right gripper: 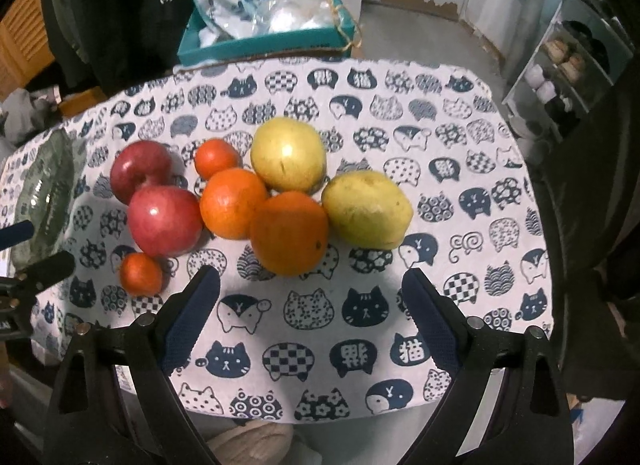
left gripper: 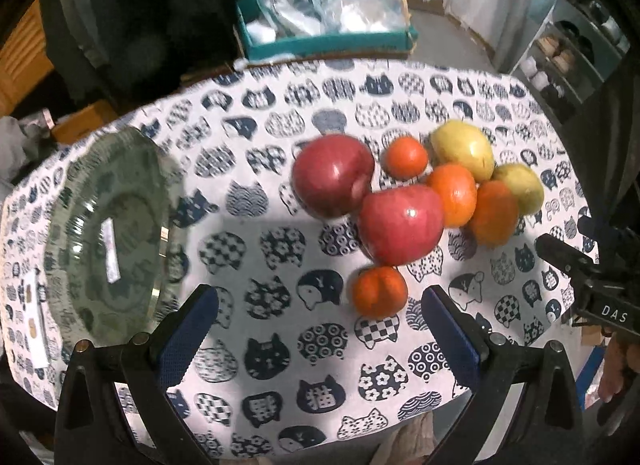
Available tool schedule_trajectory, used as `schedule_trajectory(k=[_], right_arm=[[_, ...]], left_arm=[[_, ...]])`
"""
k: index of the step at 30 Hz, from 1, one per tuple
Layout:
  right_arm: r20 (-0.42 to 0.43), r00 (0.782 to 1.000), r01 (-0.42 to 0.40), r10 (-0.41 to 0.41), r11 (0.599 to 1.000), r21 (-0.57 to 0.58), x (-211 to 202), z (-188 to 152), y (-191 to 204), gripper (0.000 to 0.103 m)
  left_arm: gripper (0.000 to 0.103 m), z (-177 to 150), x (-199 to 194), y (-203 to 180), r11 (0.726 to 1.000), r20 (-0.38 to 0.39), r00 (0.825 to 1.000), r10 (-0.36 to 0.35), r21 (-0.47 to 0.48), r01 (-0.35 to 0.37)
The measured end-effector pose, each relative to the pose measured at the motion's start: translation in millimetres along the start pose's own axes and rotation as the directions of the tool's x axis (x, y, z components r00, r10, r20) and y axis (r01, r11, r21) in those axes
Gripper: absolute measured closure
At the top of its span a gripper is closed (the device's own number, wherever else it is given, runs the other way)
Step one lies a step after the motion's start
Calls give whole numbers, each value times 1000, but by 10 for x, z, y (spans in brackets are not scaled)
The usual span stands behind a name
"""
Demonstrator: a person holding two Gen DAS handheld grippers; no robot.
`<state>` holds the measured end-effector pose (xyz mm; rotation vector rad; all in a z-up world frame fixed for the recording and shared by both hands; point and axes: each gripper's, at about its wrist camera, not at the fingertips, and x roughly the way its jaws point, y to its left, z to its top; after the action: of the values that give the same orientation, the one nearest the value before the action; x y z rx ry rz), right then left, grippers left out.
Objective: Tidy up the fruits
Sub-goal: 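Lower the right tool toward the large orange while the left tool approaches a small tangerine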
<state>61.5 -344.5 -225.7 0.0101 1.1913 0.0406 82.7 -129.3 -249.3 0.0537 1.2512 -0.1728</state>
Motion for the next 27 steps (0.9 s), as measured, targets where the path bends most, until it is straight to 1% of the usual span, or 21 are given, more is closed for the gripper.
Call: schedule_trajectory(k=[5,10,12,14,15,17,18,21,23,27], right_arm=[[-51,999,5,-4,1000,1,196,-46,-41,12],[-69,998,5,-4,1000,3,279,-83,-69,13],[-76,997,-4,5,1000,6,307,-91,-71,13],[-81,997,-11,11,1000,6,334,-84,-63,13],[-83,996,-16,16,1000,5,352,-81,-57,13],[-91,995,-25,25,1000,5,392,-62,-41,16],[-99,994,-38,38,999,7,423,-48,-28,17],[-113,992,-56,56,998,6,503,-15,-11,18],[-122,990,-66,65,998,0,555,4,19,20],[-129,989,-72,70,997,-13,621,45,79,21]], left_arm=[[1,-20,256,-96,1000,-61,998,-11,-5,10],[1,-36,453,-203,1000,-103,994,-18,16,20],[7,-41,528,-230,999,-127,991,-30,12,32],[18,-42,597,-245,999,-152,988,-40,4,41],[19,-45,621,-246,999,-162,986,-47,-1,48],[25,-51,660,-244,998,-176,983,-56,-11,55],[27,-55,676,-244,998,-180,982,-61,-13,59],[36,-57,731,-256,997,-193,978,-74,-17,72],[40,-38,758,-263,995,-197,976,-96,-24,93],[50,-15,780,-275,990,-198,970,-143,-32,139]])
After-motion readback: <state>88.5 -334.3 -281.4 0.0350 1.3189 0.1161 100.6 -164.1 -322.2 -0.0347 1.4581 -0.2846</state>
